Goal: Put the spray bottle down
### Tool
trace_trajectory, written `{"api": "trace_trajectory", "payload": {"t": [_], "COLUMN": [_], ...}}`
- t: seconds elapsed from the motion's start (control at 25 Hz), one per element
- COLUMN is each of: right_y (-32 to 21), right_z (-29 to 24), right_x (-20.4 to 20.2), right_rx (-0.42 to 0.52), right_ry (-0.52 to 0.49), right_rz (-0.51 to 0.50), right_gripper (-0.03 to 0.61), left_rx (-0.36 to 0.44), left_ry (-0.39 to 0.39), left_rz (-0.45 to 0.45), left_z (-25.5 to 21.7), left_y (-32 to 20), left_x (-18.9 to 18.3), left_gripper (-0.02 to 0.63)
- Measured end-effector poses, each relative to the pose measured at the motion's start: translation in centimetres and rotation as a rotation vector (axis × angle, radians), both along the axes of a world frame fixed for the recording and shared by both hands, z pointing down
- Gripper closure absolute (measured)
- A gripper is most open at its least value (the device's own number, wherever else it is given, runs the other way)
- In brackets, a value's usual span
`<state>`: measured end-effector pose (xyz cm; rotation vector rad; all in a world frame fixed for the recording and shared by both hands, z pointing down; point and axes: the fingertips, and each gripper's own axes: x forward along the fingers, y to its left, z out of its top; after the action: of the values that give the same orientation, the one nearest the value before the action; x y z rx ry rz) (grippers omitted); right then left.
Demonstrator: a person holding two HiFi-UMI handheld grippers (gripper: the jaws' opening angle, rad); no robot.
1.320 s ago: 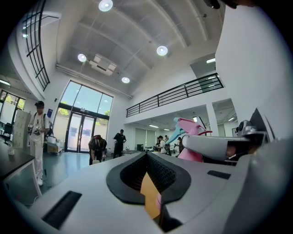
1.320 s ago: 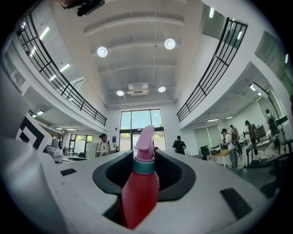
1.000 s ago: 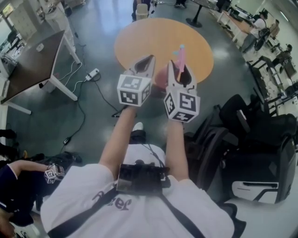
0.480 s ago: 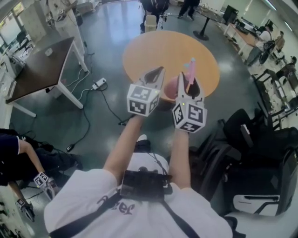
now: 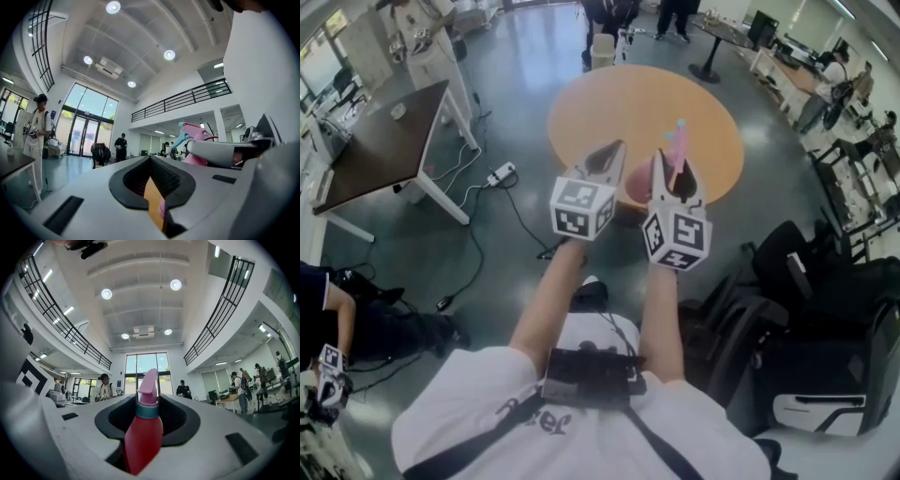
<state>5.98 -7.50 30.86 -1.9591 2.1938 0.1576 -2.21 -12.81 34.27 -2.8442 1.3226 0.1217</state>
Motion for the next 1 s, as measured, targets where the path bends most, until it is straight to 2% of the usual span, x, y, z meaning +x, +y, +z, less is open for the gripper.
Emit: {"api": "trace_trajectory", "payload": {"t": [0.24, 0.56, 1.0], "right_y": [-0.9, -2.2, -6.7], "right_z": [0.3, 1.5, 0.2], "right_x": [-0.7, -0.7, 2.6], "right_rx": [-0.019, -0.045, -0.006], "right_ry": [0.003, 0.018, 0.015], "right_rz": [0.000, -0.005, 0.039], "right_gripper": [0.420, 0.420, 0.420], "left_rx": [-0.029, -0.060, -0.022], "left_ry": [0.017, 0.044, 0.034], "left_rz": [-0.004, -0.003, 0.035], "left_z": [0.4, 1.5, 0.2], "left_y": [-1.0, -2.6, -7.4], "left_x": [-0.8, -0.2, 3.0], "left_gripper": [0.601, 0.601, 0.601]}}
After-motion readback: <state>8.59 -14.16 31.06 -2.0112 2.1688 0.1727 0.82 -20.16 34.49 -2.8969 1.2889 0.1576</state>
